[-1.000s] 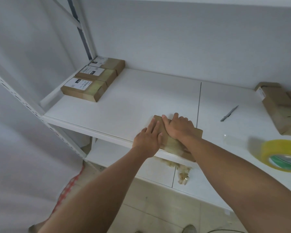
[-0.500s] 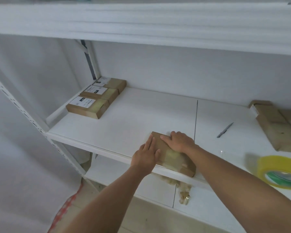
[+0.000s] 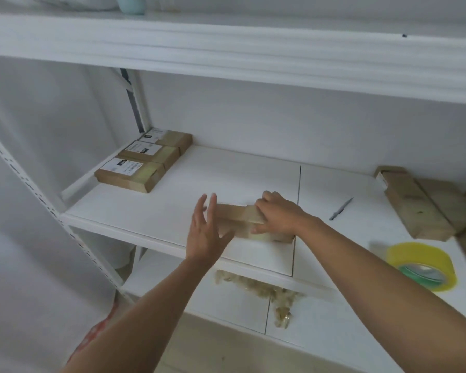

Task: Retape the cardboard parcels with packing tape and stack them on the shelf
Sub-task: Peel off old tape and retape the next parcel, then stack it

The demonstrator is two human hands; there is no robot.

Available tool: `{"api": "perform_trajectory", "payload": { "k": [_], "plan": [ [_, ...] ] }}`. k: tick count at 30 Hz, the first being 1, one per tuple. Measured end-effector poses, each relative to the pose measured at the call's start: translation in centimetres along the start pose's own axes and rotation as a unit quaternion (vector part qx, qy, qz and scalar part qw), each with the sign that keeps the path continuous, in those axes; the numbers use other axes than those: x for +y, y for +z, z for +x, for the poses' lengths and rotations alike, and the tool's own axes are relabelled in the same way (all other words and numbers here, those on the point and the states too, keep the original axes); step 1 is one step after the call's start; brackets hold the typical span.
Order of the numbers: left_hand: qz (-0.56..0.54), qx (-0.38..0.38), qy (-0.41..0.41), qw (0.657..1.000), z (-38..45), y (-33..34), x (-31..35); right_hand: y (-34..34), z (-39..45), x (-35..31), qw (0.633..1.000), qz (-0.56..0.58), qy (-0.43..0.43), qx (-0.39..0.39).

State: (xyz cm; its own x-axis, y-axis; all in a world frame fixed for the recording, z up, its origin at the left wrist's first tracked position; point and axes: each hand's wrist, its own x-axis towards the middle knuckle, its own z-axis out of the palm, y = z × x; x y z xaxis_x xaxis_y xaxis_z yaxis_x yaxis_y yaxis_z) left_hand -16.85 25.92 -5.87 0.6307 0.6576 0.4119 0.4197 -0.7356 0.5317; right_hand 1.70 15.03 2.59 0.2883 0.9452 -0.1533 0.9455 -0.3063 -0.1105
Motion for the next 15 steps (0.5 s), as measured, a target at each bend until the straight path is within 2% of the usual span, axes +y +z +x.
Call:
{"api": "perform_trajectory", "payload": {
  "k": [2, 5, 8, 11, 15],
  "plan": [
    [0.047, -0.007, 0.051, 0.998, 1.3, -0.7, -0.3, 0.4, -0.3, -0.7, 1.0, -0.004, -0.019, -0.016],
    [0.095, -0.141, 0.083, 0.982, 2.2, -1.2, -0.3, 1.2, -0.8, -1.6, 0.998, -0.015, -0.006, -0.054],
    [0.102, -0.178, 0.095, 0.974, 1.8, -1.3, -0.2, 0.8, -0.7, -3.0, 0.997, 0.018, 0.029, -0.063],
    [0.118, -0.17, 0.125, 0.97, 1.6, -1.4, -0.5, 1.2, 0.3, -4.4, 0.997, 0.043, 0.06, -0.003],
    [0.125, -0.171, 0.106, 0.971, 1.7, -1.1, -0.5, 2.5, 1.3, -4.7, 0.99, 0.007, 0.119, 0.082]
  ]
}}
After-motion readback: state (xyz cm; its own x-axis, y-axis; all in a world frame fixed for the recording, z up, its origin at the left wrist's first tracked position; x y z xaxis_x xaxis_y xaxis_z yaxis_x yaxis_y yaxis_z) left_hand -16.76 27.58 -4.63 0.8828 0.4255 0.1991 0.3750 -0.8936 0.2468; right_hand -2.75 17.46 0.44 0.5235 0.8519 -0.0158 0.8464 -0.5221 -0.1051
